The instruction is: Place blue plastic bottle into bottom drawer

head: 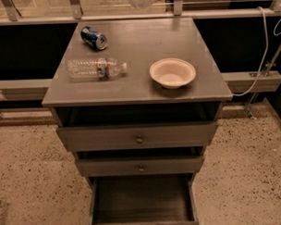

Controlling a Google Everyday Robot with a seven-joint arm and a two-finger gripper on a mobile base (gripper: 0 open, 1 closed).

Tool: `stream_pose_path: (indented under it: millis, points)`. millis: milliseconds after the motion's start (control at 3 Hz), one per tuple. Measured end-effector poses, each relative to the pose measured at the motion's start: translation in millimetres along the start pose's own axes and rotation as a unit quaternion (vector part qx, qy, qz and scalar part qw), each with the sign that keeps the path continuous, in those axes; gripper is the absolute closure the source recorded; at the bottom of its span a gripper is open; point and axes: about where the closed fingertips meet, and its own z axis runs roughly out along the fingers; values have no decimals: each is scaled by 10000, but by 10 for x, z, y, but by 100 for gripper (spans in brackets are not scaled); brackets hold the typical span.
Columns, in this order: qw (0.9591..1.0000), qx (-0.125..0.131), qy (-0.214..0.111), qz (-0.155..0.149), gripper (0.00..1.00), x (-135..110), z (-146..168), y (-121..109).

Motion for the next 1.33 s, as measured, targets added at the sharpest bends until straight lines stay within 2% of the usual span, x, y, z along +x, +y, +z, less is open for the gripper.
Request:
stream_pose_path:
  millis: [333,667,1000,1333]
  points:
    - [9997,-47,4,232,100,-108,64,248]
    - [9969,526,117,570,100,-406,125,376]
    - [9891,1104,110,965,100,-801,149,511]
    - [9809,1316,120,1431,100,-1190,52,954]
